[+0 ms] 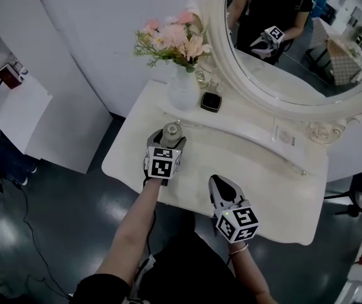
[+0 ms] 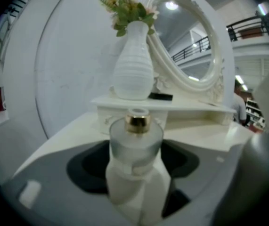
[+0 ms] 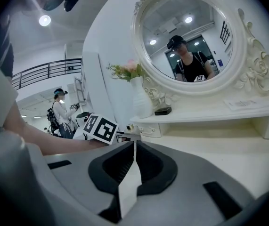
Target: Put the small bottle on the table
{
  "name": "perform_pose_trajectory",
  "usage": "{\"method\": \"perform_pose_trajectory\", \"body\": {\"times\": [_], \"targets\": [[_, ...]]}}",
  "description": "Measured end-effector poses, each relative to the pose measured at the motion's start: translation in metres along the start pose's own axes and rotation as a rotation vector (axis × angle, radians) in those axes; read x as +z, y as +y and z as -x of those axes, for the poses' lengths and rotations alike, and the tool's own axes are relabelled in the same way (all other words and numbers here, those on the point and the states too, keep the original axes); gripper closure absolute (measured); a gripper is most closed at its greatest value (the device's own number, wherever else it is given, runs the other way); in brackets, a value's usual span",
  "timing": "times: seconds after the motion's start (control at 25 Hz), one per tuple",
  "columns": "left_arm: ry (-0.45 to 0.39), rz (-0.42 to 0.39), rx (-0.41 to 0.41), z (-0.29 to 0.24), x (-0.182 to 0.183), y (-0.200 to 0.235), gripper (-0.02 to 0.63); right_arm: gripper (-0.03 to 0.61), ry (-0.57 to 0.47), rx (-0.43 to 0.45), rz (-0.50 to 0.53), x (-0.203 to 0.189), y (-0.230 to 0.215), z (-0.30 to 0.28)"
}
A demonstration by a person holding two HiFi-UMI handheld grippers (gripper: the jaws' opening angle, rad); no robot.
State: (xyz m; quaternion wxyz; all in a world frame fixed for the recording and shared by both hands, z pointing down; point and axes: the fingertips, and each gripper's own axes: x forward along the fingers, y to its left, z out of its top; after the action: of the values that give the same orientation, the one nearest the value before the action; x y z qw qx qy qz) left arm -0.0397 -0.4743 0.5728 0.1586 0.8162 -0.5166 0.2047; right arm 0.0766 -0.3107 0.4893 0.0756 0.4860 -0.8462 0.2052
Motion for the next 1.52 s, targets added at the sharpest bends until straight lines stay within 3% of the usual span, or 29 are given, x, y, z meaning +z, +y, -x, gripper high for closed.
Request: {"method": "perform_pose_trajectory", "body": {"times": [0.24, 0.96, 1.52], "targets": [[-0.039, 0.027, -0.002, 0.028, -0.001, -0.003, 0.281, 0.572, -0.013, 0.010, 0.009, 0.001, 0.008, 0.003], [-0.181, 0.073, 0.025, 0.136, 0.000, -0.013, 0.493, 0.572, -0.063, 0.020, 0.042, 0.003, 0.040, 0.021], [-0.205, 0.117, 0.037, 0.200, -0.021, -0.021, 0.577, 0.572, -0.089, 0.019, 0.075, 0.006, 0.055, 0.038]]}}
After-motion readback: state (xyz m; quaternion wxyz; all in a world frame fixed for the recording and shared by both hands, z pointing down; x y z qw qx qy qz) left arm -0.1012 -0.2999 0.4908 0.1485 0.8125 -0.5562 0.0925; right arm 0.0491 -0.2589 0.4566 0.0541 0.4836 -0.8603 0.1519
